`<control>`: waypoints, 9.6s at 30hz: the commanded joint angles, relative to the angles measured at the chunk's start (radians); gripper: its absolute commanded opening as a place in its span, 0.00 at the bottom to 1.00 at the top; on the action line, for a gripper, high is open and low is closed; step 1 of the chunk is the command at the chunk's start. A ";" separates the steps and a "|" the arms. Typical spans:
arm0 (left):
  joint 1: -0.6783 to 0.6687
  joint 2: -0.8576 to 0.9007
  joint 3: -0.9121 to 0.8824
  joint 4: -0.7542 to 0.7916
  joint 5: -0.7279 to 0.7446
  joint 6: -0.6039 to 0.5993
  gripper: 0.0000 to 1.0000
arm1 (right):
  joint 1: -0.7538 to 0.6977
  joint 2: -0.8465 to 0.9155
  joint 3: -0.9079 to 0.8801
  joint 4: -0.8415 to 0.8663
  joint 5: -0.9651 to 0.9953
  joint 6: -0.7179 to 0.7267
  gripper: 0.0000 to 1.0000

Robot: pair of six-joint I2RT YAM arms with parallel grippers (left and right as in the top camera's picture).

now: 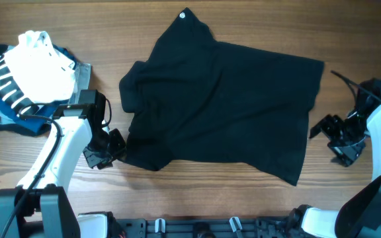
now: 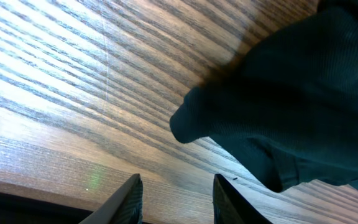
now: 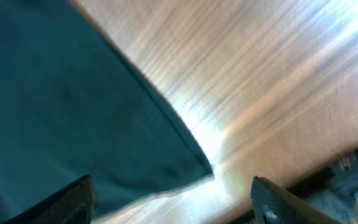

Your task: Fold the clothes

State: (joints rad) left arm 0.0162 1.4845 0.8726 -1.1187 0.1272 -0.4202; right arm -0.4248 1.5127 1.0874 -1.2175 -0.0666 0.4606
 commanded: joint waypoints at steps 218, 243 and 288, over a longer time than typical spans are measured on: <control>-0.143 0.344 0.403 0.256 0.145 0.311 0.31 | 0.068 0.607 0.111 1.273 -0.248 -0.120 0.20; -0.143 0.344 0.403 0.269 0.145 0.309 0.31 | -0.023 0.552 0.184 1.176 -0.393 -0.147 0.56; -0.143 0.344 0.403 0.243 0.145 0.309 0.32 | 0.102 0.642 0.180 1.180 -0.158 -0.170 0.60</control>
State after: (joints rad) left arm -0.1253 1.8328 1.2747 -0.8738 0.2775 -0.1238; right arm -0.3454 2.0998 1.2633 -0.0441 -0.2016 0.2600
